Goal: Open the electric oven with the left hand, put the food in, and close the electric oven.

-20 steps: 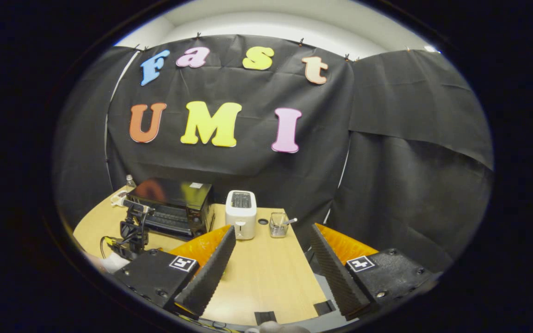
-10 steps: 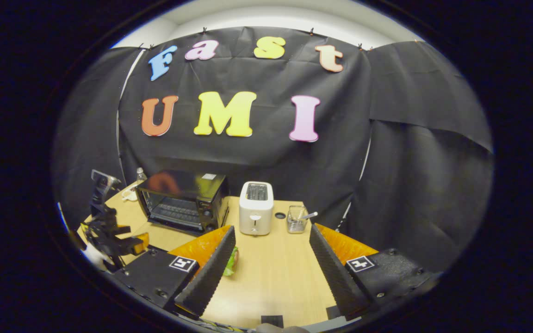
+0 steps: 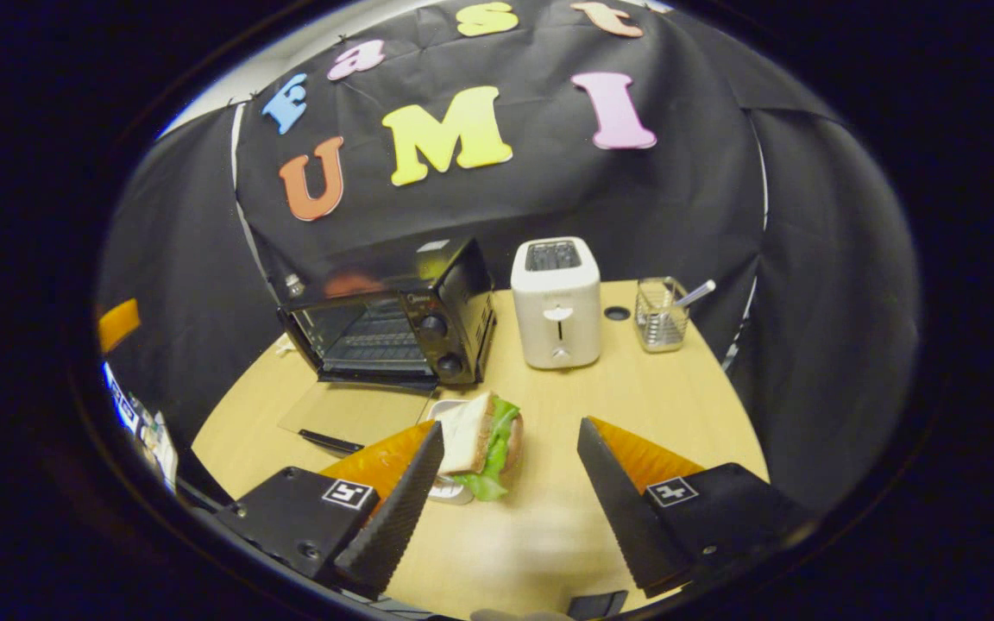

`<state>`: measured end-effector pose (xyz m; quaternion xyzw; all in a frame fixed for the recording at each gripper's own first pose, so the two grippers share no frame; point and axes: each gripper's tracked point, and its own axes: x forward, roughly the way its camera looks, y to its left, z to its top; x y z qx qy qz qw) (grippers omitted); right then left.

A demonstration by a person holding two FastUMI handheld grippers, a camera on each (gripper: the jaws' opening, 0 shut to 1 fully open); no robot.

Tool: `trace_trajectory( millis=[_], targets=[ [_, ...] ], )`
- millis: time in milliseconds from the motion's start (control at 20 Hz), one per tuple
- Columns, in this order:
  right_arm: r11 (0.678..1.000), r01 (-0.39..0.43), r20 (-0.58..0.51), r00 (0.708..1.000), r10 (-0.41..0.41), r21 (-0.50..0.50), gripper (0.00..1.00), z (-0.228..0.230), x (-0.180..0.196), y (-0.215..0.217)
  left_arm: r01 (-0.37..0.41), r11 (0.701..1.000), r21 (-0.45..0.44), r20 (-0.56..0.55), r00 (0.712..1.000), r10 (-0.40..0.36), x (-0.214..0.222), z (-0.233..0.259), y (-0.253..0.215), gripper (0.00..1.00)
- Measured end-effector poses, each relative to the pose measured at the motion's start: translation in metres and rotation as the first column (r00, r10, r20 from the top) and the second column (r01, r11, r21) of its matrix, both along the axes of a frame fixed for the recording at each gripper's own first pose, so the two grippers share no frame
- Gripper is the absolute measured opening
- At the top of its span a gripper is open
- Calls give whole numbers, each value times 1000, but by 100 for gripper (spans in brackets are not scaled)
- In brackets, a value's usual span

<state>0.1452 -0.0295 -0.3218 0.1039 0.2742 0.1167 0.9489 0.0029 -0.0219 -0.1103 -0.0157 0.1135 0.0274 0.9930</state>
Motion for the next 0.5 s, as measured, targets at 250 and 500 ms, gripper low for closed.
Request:
trace_trajectory(
  millis=[250, 500],
  targets=[
    [988, -26, -80, 996, 39, 150, 99, -44, 40, 23, -9, 1000, 15, 16, 1000, 9, -18, 29, -11, 95],
    [939, -88, -144, 979, 142, 331, 90, -68, 56, 43, -62, 998, 18, -38, 997, 62, -23, 27, -22, 96]
  ],
)
